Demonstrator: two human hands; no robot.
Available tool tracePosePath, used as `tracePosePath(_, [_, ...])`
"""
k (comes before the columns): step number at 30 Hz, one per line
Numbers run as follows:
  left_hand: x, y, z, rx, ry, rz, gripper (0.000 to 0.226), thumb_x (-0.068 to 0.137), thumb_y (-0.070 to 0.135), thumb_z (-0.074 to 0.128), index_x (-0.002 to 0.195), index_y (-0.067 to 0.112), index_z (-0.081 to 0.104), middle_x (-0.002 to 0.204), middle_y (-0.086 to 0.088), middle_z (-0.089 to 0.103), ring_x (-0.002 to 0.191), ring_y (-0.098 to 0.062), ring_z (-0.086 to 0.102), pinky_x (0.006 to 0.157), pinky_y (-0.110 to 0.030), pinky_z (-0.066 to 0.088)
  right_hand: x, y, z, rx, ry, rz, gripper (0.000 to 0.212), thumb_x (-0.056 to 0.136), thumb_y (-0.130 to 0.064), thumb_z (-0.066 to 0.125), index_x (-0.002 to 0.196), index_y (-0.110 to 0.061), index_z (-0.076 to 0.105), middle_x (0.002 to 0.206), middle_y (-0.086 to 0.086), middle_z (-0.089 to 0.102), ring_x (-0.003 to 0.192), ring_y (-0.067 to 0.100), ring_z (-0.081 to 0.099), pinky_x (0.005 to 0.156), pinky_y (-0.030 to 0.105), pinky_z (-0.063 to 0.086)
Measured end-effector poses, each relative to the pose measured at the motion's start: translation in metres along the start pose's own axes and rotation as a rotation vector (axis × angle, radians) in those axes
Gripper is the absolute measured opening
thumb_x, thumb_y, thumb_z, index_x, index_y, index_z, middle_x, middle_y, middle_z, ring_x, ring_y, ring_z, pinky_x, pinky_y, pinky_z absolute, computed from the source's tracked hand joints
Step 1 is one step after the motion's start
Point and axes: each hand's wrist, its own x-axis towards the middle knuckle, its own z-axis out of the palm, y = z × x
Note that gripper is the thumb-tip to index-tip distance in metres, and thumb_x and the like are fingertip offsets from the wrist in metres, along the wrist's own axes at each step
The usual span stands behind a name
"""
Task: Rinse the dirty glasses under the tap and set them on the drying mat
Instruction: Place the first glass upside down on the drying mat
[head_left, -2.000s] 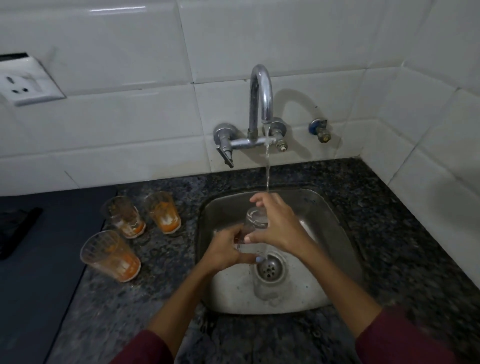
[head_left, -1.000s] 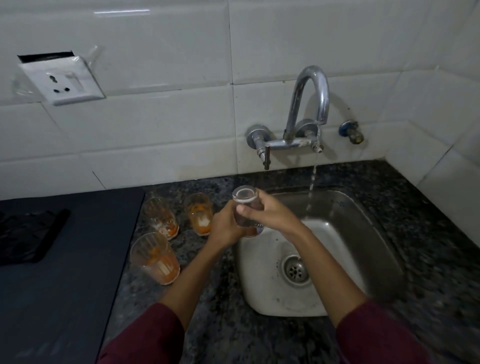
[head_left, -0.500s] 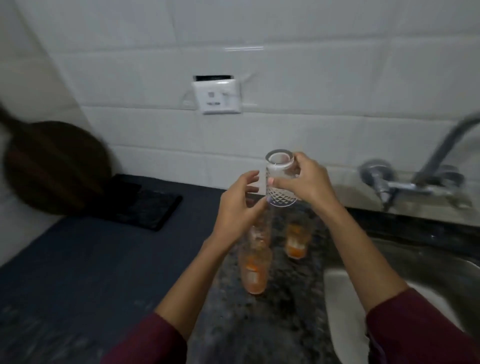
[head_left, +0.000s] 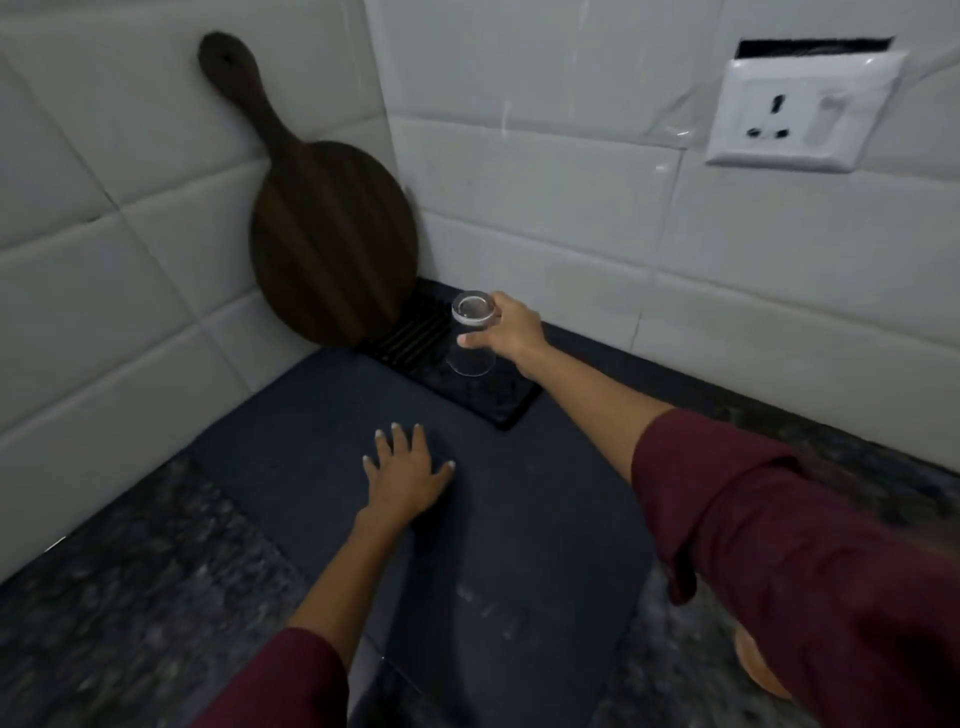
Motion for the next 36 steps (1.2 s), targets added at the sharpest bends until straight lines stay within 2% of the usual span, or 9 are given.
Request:
tracePosePath(9, [0.01, -0.015, 0.013, 0.022, -0.06, 0.023, 0.077, 0.096, 0.051, 0.037, 0.152, 0.012, 0.001, 0.159, -0.017, -0.015, 0.145, -0.036, -0.017, 0.114, -0.059, -0.006, 0.039, 0.019, 0.045, -0.038, -0.08, 0.054, 0.067, 0.068, -0.014, 0.082, 0.128, -0.013, 0.052, 0.129, 0.007, 0.058, 0.122, 0.022, 0.05, 0.107, 0.03, 0.038])
tracePosePath(16, [-0.001, -0.001, 0.004, -0.104, -0.052, 0.068, 0.071, 0.095, 0.042, 0.048, 0.15, 0.009, 0.018, 0.159, -0.019, 0.006, 0.147, -0.036, -0.002, 0.116, -0.057, 0.007, 0.037, 0.015, 0.035, -0.167, -0.21, 0.139, 0.088, 0.075, -0.022, 0.078, 0.145, -0.01, 0.026, 0.145, 0.012, 0.042, 0.132, 0.028, 0.04, 0.11, 0.035, 0.035])
tracePosePath(19, [-0.023, 0.026, -0.004, -0.266, -0.011, 0.228, 0.067, 0.095, 0.036, 0.051, 0.148, 0.005, 0.024, 0.156, -0.018, 0.023, 0.145, -0.032, 0.018, 0.117, -0.041, 0.021, 0.008, 0.007, 0.009, -0.091, -0.243, 0.128, 0.09, 0.078, -0.016, 0.074, 0.148, -0.009, 0.018, 0.152, 0.012, 0.033, 0.138, 0.026, 0.034, 0.113, 0.033, 0.03])
tracePosePath(21, [-0.046, 0.054, -0.008, -0.364, -0.009, 0.359, 0.062, 0.095, 0.032, 0.053, 0.146, 0.009, 0.029, 0.153, -0.011, 0.032, 0.14, -0.026, 0.03, 0.107, -0.024, 0.025, -0.024, 0.0, -0.02, -0.01, -0.245, 0.119, 0.082, 0.08, -0.009, 0.071, 0.147, -0.007, 0.022, 0.15, 0.014, 0.034, 0.137, 0.025, 0.036, 0.113, 0.031, 0.031])
tracePosePath(23, [-0.069, 0.08, -0.005, -0.423, -0.058, 0.479, 0.061, 0.094, 0.033, 0.056, 0.146, 0.013, 0.031, 0.152, -0.004, 0.035, 0.138, -0.02, 0.035, 0.1, -0.019, 0.026, -0.062, -0.004, -0.058, 0.061, -0.215, 0.1, 0.071, 0.082, -0.007, 0.068, 0.142, -0.006, 0.032, 0.146, 0.016, 0.04, 0.133, 0.024, 0.042, 0.112, 0.033, 0.034])
tracePosePath(26, [-0.102, 0.115, 0.013, -0.508, -0.203, 0.628, 0.065, 0.089, 0.039, 0.063, 0.145, 0.022, 0.035, 0.151, 0.003, 0.037, 0.137, -0.013, 0.036, 0.109, -0.027, 0.032, -0.137, 0.002, -0.126, 0.202, -0.101, 0.062, 0.053, 0.085, -0.005, 0.064, 0.134, -0.005, 0.044, 0.135, 0.013, 0.051, 0.122, 0.019, 0.051, 0.106, 0.031, 0.042])
tracePosePath(28, [-0.121, 0.134, 0.03, -0.561, -0.318, 0.686, 0.072, 0.083, 0.041, 0.069, 0.144, 0.025, 0.035, 0.148, 0.01, 0.038, 0.136, -0.009, 0.036, 0.111, -0.032, 0.034, -0.194, 0.015, -0.165, 0.279, 0.026, 0.049, 0.04, 0.087, -0.004, 0.06, 0.126, -0.007, 0.051, 0.125, 0.01, 0.058, 0.115, 0.016, 0.056, 0.099, 0.026, 0.046])
tracePosePath(33, [-0.156, 0.17, 0.07, -0.592, -0.467, 0.741, 0.101, 0.059, 0.046, 0.083, 0.145, 0.027, 0.031, 0.144, 0.014, 0.038, 0.134, -0.002, 0.036, 0.109, -0.023, 0.034, -0.316, 0.068, -0.227, 0.427, 0.312, 0.143, 0.025, 0.09, 0.002, 0.052, 0.112, -0.009, 0.057, 0.113, 0.011, 0.064, 0.103, 0.017, 0.063, 0.093, 0.028, 0.049])
tracePosePath(36, [-0.17, 0.188, 0.09, -0.704, -0.523, 0.734, 0.096, 0.066, 0.02, 0.087, 0.143, 0.03, 0.03, 0.141, 0.014, 0.043, 0.127, -0.001, 0.044, 0.098, -0.01, 0.039, -0.361, 0.1, -0.245, 0.472, 0.375, 0.214, 0.023, 0.091, 0.0, 0.052, 0.112, -0.007, 0.058, 0.112, 0.014, 0.065, 0.097, 0.016, 0.065, 0.084, 0.023, 0.053])
